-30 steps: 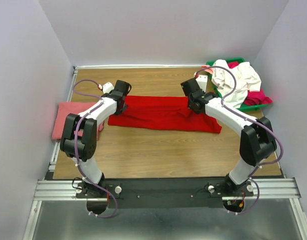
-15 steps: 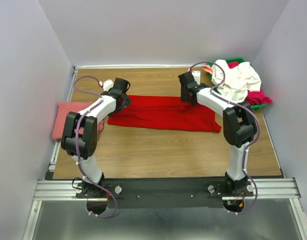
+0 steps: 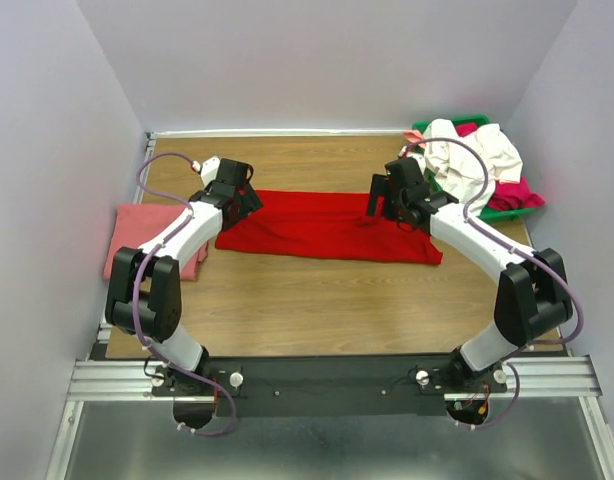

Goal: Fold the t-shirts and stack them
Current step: Fold the tshirt

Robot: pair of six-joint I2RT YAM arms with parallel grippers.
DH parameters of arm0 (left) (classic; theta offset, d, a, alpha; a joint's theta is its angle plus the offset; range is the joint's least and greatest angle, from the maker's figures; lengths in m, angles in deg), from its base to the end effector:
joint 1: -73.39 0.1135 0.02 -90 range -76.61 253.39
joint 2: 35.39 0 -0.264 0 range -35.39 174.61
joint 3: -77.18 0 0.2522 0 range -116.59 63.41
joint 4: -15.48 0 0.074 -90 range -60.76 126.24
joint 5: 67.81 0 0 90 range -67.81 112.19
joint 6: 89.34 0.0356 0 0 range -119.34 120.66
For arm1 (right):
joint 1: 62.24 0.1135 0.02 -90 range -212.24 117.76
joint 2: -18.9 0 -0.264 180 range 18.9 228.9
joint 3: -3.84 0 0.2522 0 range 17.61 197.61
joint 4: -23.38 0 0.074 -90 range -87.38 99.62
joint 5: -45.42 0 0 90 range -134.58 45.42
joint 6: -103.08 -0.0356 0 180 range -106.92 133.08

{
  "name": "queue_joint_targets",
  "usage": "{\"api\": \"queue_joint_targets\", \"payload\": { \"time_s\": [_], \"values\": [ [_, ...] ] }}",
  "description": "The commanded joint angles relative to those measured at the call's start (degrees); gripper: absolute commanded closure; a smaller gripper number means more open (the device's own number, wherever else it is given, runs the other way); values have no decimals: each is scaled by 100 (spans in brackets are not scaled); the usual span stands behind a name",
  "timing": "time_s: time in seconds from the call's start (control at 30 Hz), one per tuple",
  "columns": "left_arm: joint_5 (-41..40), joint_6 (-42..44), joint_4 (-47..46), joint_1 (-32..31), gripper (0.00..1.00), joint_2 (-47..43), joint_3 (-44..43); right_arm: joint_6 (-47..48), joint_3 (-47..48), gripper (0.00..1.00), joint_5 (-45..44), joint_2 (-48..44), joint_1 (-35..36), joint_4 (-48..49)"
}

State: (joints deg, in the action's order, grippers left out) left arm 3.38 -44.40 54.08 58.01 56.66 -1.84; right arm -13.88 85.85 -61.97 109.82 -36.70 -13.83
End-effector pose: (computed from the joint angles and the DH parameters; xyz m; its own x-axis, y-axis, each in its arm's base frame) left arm 0.3328 -0.0796 0.2360 -0.5751 -0.5367 -0.6174 -0.4941 0.8294 -0.2608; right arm 0.3188 0.1405 0.2606 -0.6815 0.1539 -0.7155 0.0947 0.9880 0.1222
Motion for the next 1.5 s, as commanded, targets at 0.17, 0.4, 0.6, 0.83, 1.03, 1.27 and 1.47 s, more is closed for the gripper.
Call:
{"api": "queue_joint_targets", "payload": {
  "time_s": [0.17, 0.4, 0.6, 0.83, 1.03, 1.27, 1.47],
  "values": [
    [264, 217, -331, 8, 2, 208, -119, -266, -435, 0, 1598, 443, 12, 744],
    [255, 296, -357, 17, 2, 507, -189, -310, 407, 0, 1677, 1724, 12, 1149],
    [149, 322, -304, 17, 2, 402, -137, -275, 1848, 0, 1527, 2808, 21, 1149],
    [176, 322, -331, 17, 1, 243, -101, -275, 1825, 0, 1617, 2425, 21, 1149],
    [904, 752, -690, 8, 1, 873, -601, -538, 173, 0, 397, 1088, 4, 1070],
    [2416, 1095, -1165, 8, 2, 1797, -1139, -1328, -1910, 0, -203, -486, -154, 991],
    [2470, 964, -1315, 0, 2, 2063, -814, -1329, -1983, 0, -169, -102, -488, 999]
  ]
}}
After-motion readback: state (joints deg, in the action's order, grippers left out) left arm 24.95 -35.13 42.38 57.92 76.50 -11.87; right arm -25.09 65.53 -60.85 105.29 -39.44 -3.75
